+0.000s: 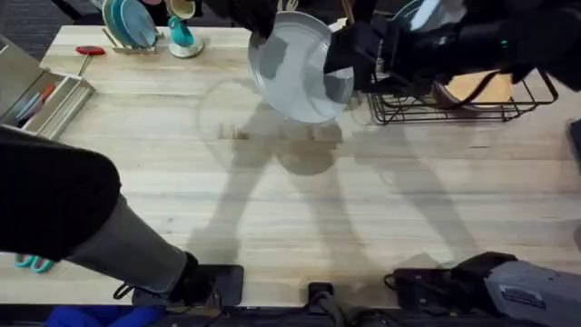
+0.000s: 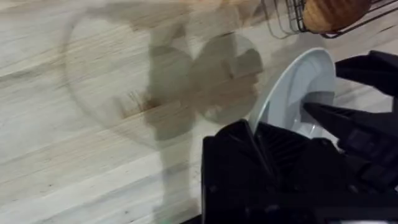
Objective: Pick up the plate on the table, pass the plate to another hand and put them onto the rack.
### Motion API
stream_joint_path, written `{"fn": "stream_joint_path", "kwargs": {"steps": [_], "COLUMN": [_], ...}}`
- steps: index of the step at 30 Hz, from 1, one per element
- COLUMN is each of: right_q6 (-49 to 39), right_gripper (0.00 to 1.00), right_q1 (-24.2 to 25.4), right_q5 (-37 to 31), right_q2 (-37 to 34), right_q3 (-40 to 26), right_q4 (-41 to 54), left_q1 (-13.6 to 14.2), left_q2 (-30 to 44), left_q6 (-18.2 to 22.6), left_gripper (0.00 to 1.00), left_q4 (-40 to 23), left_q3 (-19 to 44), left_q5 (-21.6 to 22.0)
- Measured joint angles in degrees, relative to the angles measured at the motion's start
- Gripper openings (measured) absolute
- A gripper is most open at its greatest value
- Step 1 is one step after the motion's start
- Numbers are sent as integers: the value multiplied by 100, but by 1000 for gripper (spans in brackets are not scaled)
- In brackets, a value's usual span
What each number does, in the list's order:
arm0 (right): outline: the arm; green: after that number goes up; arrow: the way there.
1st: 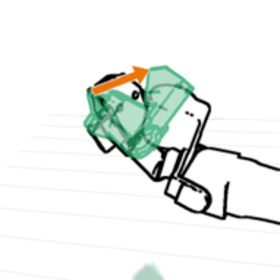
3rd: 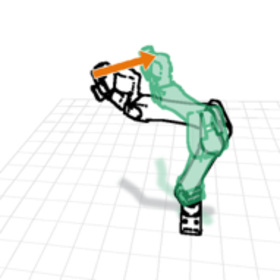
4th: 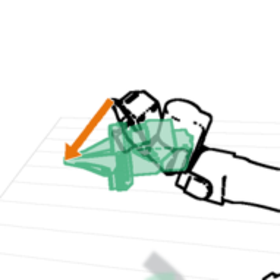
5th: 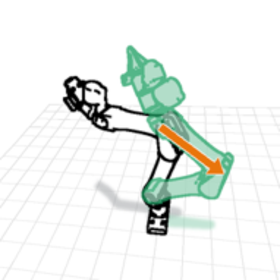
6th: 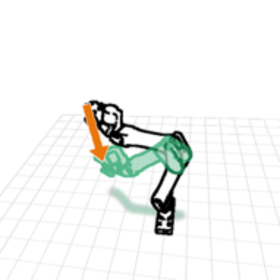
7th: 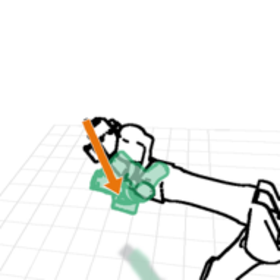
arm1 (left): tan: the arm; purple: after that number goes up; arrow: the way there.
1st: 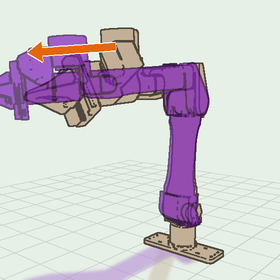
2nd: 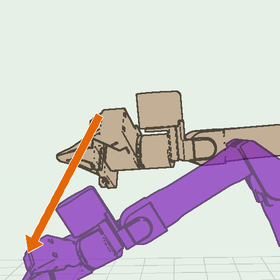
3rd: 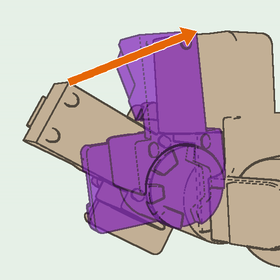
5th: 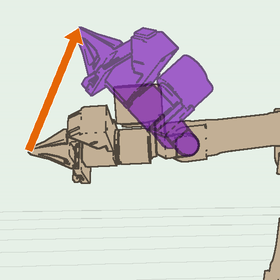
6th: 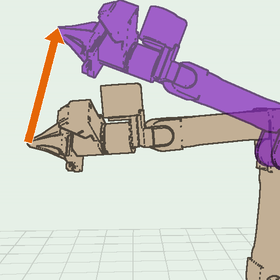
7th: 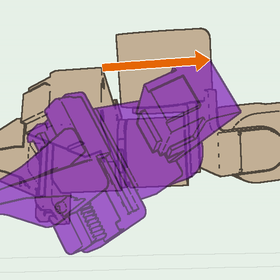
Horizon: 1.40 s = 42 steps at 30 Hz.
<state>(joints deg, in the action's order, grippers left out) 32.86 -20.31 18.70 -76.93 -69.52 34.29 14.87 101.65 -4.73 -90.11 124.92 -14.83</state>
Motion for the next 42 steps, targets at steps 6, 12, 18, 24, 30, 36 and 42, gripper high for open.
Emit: {"fn": "stream_joint_path", "kwargs": {"steps": [6,12,18,24,30,36,42], "right_q6": [192,513,647,664,664,519,118], "right_gripper": [783,434,166,35,30,30,30], "right_q1": [-55,-55,-55,-68,-68,-68,-62], "right_q5": [-28,-48,-37,60,66,53,-72], "right_q2": [-80,-80,-80,-80,-80,-80,-80], "right_q3": [0,0,0,-11,-11,-13,-13], "right_q4": [-61,-121,-143,-158,-158,-137,-108], "left_q1": [0,0,0,-2,-2,-2,0], "left_q2": [0,0,0,4,4,4,4], "left_q6": [0,0,0,0,2,39,20], "left_gripper": [42,42,42,42,46,382,992], "left_q4": [-1,0,-1,4,-3,-56,-74], "left_q3": [0,0,0,0,0,0,7], "left_q5": [0,0,-27,58,74,67,76]}}
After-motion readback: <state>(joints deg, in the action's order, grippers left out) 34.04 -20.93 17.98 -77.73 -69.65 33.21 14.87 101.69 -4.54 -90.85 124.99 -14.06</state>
